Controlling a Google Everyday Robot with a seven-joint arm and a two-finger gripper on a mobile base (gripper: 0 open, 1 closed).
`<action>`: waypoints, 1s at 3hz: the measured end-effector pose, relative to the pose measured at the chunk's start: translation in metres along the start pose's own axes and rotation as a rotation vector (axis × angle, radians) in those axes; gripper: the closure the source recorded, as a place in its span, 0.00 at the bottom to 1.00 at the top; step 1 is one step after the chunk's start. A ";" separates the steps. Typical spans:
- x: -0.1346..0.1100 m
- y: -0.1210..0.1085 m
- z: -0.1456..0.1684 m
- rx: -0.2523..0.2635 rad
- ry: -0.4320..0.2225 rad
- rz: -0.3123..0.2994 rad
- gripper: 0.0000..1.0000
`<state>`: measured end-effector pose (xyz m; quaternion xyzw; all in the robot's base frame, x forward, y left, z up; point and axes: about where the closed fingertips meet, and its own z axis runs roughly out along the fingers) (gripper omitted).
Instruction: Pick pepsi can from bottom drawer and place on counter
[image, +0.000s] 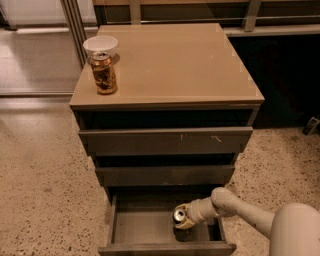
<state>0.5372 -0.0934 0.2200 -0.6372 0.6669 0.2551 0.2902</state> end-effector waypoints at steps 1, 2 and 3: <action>-0.052 0.013 -0.046 0.036 -0.011 -0.081 1.00; -0.112 0.031 -0.107 0.088 -0.014 -0.117 1.00; -0.130 0.050 -0.122 0.057 0.017 -0.169 1.00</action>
Offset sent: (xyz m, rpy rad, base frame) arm -0.1196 0.0280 0.2763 -0.0043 -0.1711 0.1063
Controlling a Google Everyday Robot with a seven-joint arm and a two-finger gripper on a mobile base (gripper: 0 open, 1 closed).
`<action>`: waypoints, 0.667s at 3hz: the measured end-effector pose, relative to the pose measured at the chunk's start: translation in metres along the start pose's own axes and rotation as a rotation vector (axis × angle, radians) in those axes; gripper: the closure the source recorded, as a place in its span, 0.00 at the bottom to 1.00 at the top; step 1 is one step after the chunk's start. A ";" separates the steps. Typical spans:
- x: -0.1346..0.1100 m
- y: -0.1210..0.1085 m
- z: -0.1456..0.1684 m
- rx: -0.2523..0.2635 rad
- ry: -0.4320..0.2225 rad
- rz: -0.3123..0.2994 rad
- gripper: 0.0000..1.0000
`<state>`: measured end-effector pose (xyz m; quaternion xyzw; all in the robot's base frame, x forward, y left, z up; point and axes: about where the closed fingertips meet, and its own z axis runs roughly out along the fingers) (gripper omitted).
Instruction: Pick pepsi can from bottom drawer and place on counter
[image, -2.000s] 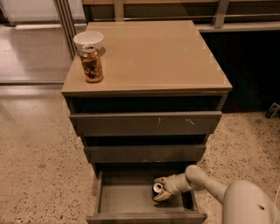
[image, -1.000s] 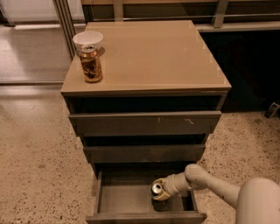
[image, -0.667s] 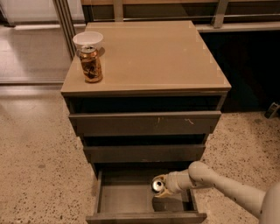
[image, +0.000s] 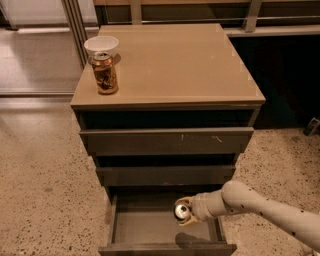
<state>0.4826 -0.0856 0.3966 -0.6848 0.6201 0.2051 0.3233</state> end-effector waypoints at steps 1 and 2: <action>-0.004 0.000 -0.003 -0.008 -0.008 -0.003 1.00; -0.039 -0.002 -0.043 -0.022 -0.055 0.053 1.00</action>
Offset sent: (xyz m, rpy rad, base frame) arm -0.0252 -0.0124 0.1451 0.1324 0.1501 -0.0307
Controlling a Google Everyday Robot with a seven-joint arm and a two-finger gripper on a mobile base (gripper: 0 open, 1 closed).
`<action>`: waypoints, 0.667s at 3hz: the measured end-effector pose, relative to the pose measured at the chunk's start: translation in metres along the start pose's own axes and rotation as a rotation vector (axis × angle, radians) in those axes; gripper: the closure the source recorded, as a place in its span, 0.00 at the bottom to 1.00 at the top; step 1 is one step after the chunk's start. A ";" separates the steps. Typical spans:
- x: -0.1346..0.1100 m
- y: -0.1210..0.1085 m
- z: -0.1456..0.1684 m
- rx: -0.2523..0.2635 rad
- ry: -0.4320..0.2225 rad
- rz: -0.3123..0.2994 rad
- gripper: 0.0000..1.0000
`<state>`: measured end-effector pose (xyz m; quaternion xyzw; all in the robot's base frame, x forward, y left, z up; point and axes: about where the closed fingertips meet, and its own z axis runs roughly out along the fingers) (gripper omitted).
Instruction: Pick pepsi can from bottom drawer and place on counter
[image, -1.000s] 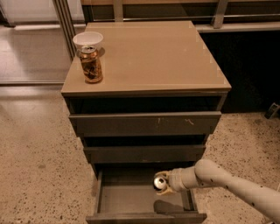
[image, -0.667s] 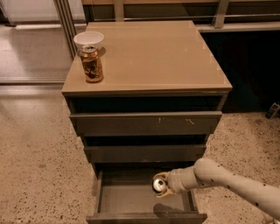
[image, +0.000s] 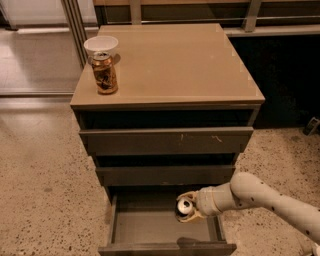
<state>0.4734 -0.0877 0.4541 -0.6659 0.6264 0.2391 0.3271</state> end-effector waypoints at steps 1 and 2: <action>-0.062 -0.003 -0.063 -0.044 -0.054 0.073 1.00; -0.138 0.002 -0.135 -0.112 0.008 0.092 1.00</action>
Offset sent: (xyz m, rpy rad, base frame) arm -0.0295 -0.0142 0.3033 -0.0573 0.1912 -0.0036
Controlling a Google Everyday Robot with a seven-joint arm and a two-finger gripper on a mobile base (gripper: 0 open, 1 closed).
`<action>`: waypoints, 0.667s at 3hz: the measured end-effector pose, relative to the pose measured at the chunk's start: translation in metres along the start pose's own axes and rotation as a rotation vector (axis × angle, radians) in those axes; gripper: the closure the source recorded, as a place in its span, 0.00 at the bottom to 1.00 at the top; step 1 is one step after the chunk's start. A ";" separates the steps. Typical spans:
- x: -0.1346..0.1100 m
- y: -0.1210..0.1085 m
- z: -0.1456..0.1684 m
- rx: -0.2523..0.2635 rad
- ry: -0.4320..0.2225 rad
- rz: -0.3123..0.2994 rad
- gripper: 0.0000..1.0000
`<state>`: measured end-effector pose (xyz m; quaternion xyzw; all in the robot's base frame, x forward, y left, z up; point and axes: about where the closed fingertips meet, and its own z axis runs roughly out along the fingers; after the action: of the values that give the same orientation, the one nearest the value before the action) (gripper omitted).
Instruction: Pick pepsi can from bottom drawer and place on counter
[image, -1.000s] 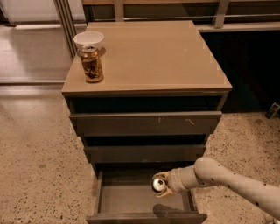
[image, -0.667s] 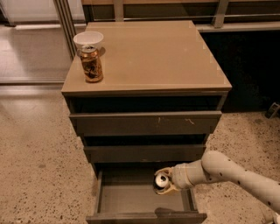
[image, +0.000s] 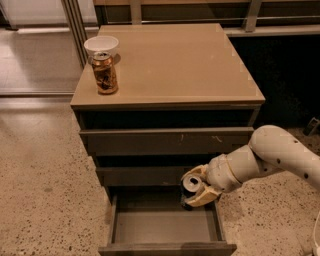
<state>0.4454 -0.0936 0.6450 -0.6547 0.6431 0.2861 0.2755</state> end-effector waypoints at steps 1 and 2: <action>0.002 -0.001 0.003 0.002 -0.006 0.003 1.00; -0.036 -0.010 -0.032 0.079 -0.018 0.029 1.00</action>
Offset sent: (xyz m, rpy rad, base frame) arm 0.0291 -0.0010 0.1466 0.0380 -0.1003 -0.2237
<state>0.4557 -0.0915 0.6930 -0.6313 0.6610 0.2701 0.3027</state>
